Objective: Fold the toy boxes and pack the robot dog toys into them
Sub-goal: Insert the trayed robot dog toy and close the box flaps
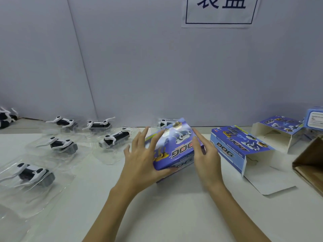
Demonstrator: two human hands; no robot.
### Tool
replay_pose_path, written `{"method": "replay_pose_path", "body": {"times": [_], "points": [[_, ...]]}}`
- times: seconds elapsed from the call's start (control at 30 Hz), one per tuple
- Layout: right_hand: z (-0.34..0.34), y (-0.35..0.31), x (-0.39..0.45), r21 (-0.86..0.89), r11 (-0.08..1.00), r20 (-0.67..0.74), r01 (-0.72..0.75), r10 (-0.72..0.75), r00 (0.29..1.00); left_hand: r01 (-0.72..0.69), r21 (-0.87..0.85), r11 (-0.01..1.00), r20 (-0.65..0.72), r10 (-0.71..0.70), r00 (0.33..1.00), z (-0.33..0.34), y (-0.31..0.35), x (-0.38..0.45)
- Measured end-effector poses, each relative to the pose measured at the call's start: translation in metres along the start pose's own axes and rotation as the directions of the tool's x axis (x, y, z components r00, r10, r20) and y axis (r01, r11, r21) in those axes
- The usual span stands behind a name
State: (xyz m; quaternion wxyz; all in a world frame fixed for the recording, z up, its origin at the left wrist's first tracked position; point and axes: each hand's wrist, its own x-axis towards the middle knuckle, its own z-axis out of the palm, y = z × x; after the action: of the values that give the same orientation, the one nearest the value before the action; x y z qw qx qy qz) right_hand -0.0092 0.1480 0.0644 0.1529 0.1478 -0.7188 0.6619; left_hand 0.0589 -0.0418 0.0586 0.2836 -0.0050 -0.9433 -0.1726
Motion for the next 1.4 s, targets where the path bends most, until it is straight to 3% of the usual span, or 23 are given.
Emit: {"method": "replay_pose_path", "body": {"times": [0.1,0.2,0.37,0.43,0.5,0.57,0.7,0.83,1.03,1.2,1.3,1.4], "points": [[-0.006,0.008,0.008,-0.062,0.993,0.015,-0.096,0.097,0.995,0.136,-0.239,0.961,0.056,-0.126,0.99,0.007,-0.008,0.002],[-0.009,0.01,0.009,-0.141,0.99,0.039,0.01,-0.004,0.999,0.172,-0.476,0.862,-0.095,-0.245,0.965,0.01,-0.011,0.005],[-0.012,0.007,0.005,-0.29,0.893,0.24,0.344,-0.281,0.929,0.278,-0.812,0.513,-0.111,-0.604,0.789,-0.004,-0.017,0.009],[-0.01,0.006,0.005,-0.333,0.852,0.315,0.405,-0.304,0.899,0.286,-0.876,0.387,-0.052,-0.667,0.743,-0.007,-0.021,0.011],[-0.006,0.006,0.003,-0.207,0.897,0.356,0.39,-0.303,0.884,0.281,-0.907,0.315,-0.003,-0.672,0.741,-0.009,-0.026,0.012],[-0.003,0.007,0.002,0.001,0.961,0.333,0.277,-0.262,0.906,0.266,-0.914,0.306,0.025,-0.612,0.791,-0.011,-0.026,0.012],[0.001,0.006,0.002,0.017,0.994,0.089,0.105,-0.106,0.99,0.2,-0.922,0.331,0.046,-0.42,0.906,-0.011,-0.012,0.01],[-0.001,0.006,0.007,0.099,0.992,-0.008,-0.075,0.077,0.997,0.222,-0.898,0.379,0.134,-0.245,0.96,0.001,0.003,0.004],[-0.008,0.013,0.009,0.04,0.998,-0.011,-0.044,0.045,0.999,0.194,-0.922,0.335,0.104,-0.27,0.957,0.015,0.01,0.001],[-0.005,0.012,0.013,0.11,0.984,0.079,-0.138,0.13,0.988,0.236,-0.934,0.267,0.157,-0.286,0.945,0.015,-0.001,0.006],[-0.006,0.01,0.015,0.152,0.98,0.038,-0.128,0.123,0.992,0.294,-0.931,0.216,0.208,-0.349,0.914,0.023,0.002,0.007],[-0.005,0.011,0.013,0.201,0.968,-0.014,-0.147,0.153,0.988,0.293,-0.924,0.244,0.197,-0.35,0.916,0.033,0.01,0.005]]}}
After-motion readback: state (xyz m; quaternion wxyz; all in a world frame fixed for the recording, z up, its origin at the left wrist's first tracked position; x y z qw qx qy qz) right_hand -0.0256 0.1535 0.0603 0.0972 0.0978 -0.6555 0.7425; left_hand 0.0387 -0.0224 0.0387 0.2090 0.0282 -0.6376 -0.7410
